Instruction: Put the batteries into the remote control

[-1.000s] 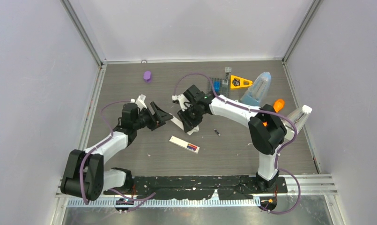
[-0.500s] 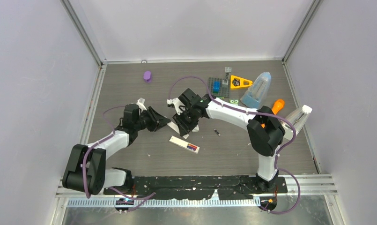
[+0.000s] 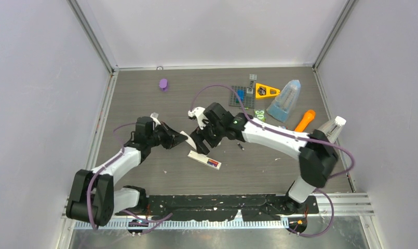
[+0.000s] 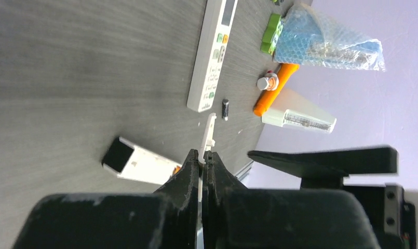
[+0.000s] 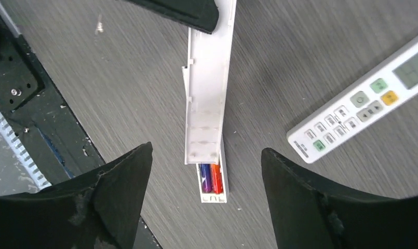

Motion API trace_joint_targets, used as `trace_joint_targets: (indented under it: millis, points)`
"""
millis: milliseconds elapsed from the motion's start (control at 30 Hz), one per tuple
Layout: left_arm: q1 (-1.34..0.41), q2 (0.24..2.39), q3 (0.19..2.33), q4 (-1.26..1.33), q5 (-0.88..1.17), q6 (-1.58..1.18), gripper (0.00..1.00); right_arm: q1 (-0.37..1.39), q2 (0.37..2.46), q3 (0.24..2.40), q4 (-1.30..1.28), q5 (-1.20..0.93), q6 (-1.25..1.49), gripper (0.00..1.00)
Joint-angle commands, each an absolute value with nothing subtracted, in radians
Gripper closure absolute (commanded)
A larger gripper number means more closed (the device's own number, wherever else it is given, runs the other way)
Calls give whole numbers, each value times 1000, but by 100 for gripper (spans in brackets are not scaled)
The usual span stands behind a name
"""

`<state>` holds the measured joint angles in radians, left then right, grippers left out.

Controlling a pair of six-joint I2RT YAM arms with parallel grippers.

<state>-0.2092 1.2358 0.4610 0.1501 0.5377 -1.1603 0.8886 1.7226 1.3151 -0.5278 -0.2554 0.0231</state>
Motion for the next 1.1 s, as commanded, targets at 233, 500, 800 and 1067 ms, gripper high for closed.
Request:
trace_joint_targets:
  millis: [233, 500, 800, 1067]
  points:
    - [-212, 981, 655, -460, 504, -1320, 100, 1096, 1143, 682, 263, -27, -232, 19]
    - [-212, 882, 708, -612, 556, -1397, 100, 1235, 1043, 448, 654, 93, -582, 21]
    - [-212, 806, 726, -644, 600, -1431, 100, 1298, 1150, 412, 894, 176, -827, 40]
    - [-212, 768, 719, -662, 607, -1450, 100, 1310, 1184, 418, 893, 154, -897, 44]
